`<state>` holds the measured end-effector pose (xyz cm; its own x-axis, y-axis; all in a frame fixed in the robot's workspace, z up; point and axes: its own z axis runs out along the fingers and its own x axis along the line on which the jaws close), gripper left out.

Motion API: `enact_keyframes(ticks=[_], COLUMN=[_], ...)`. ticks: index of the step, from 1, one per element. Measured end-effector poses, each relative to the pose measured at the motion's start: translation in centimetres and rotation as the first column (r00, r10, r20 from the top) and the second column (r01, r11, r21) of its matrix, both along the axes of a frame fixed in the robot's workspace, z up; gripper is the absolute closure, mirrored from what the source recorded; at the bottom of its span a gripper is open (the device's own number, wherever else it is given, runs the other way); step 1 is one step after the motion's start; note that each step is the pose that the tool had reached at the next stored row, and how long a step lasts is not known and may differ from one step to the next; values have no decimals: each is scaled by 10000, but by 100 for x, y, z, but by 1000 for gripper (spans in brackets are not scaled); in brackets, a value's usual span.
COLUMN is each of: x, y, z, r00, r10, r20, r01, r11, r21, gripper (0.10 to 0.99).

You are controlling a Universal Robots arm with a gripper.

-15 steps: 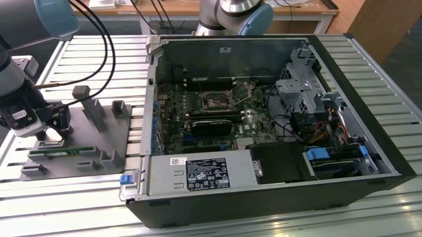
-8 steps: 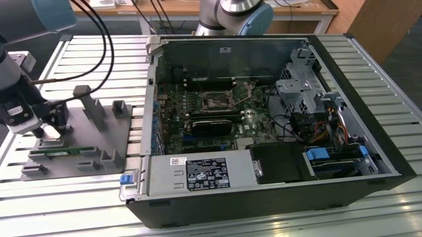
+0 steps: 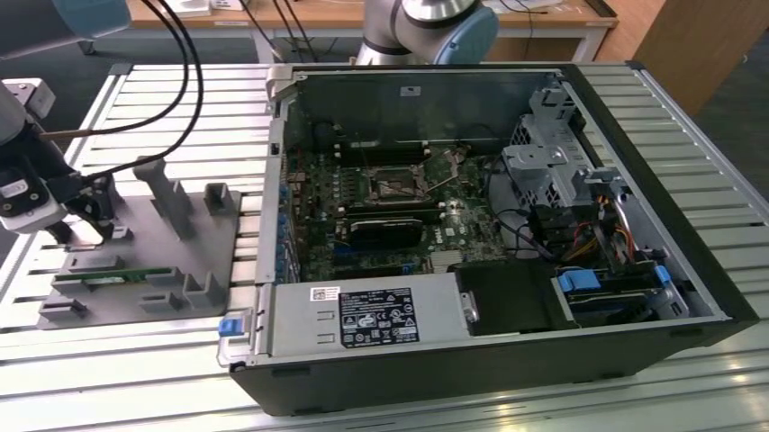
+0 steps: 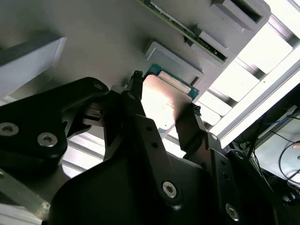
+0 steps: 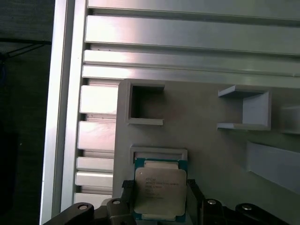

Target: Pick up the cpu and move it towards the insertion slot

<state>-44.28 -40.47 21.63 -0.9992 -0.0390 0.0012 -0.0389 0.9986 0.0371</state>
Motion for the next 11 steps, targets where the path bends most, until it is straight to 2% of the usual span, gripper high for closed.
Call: enact_keyframes(ticks=[11], x=[0], y=[0], z=[20], r00=[10000], r10=[0], r20=[-3], r01=[0], r11=[10000], r21=[-2], gripper=[553])
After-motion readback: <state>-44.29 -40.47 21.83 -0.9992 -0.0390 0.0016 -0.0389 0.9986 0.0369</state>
